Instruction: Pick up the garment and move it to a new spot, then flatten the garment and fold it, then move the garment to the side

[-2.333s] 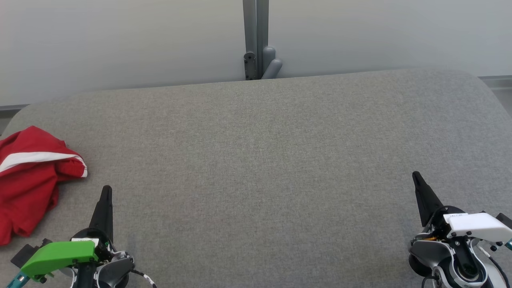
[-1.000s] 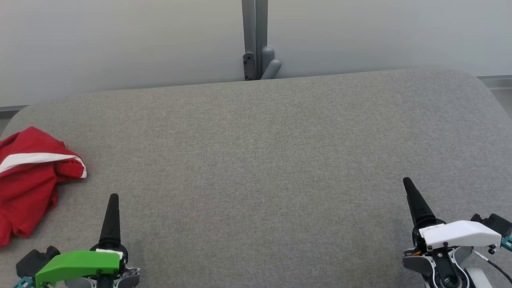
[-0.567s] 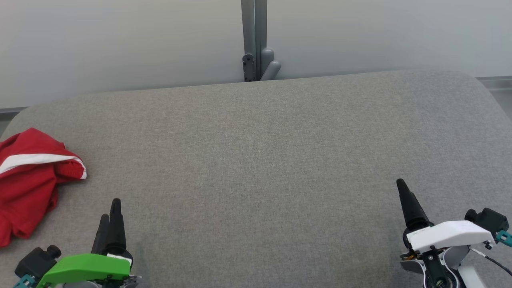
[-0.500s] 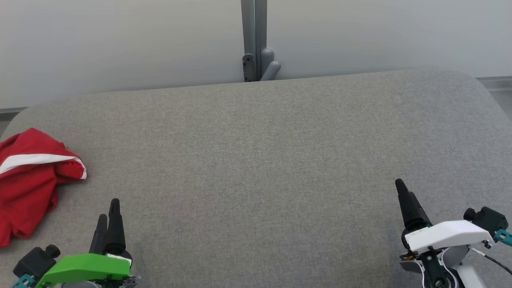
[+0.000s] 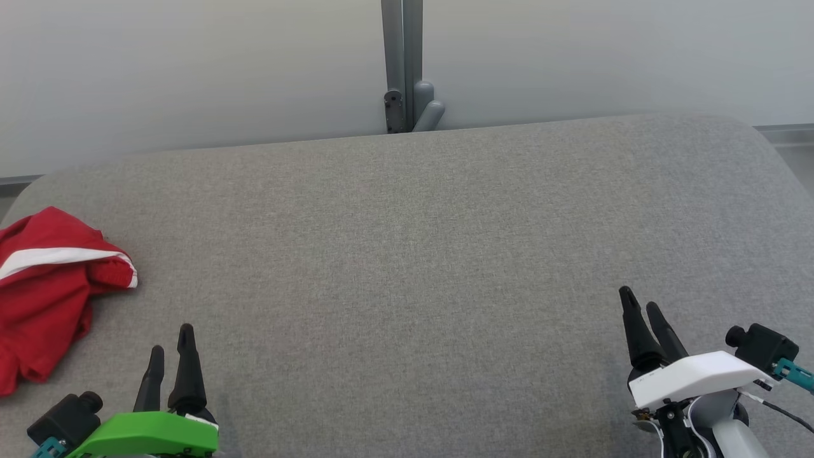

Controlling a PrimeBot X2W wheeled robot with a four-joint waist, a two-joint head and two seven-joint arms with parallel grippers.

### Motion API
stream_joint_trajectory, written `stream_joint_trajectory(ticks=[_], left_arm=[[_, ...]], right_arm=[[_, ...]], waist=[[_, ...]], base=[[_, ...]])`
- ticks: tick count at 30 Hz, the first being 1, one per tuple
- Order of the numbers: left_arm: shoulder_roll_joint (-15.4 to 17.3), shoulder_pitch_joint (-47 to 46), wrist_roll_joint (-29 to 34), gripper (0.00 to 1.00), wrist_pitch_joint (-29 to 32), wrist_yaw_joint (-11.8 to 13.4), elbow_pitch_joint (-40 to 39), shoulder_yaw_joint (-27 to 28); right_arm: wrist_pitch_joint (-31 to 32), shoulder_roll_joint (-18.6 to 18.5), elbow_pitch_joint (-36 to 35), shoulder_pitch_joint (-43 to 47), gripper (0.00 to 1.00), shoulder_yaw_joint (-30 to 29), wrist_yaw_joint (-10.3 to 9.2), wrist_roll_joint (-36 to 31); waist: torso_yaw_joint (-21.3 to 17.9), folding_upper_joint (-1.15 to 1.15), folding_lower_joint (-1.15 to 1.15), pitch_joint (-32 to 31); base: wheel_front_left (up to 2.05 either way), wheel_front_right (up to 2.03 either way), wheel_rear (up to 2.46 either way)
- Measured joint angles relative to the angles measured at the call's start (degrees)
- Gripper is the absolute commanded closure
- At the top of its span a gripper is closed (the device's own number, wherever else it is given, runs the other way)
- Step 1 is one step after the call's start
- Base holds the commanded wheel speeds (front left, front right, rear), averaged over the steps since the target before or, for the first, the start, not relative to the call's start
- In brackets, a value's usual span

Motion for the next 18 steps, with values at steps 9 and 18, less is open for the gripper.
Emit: stream_joint_trajectory(ticks=[9,18], left_arm=[[0.0,0.9,6.2,0.0,-1.5,0.1,-0.1,-0.1],[0.0,1.3,11.2,0.0,-3.0,0.1,0.1,-0.5]], right_arm=[[-1.5,-0.3,-0.1,0.3,0.0,0.7,0.01,-6.4],[-3.0,-0.8,-0.1,0.5,0.0,1.8,0.01,-11.2]], waist=[[-0.1,0.0,0.0,-0.3],[-0.2,0.0,0.0,-0.4]], base=[[0.0,0.0,0.0],[0.0,0.0,0.0]])
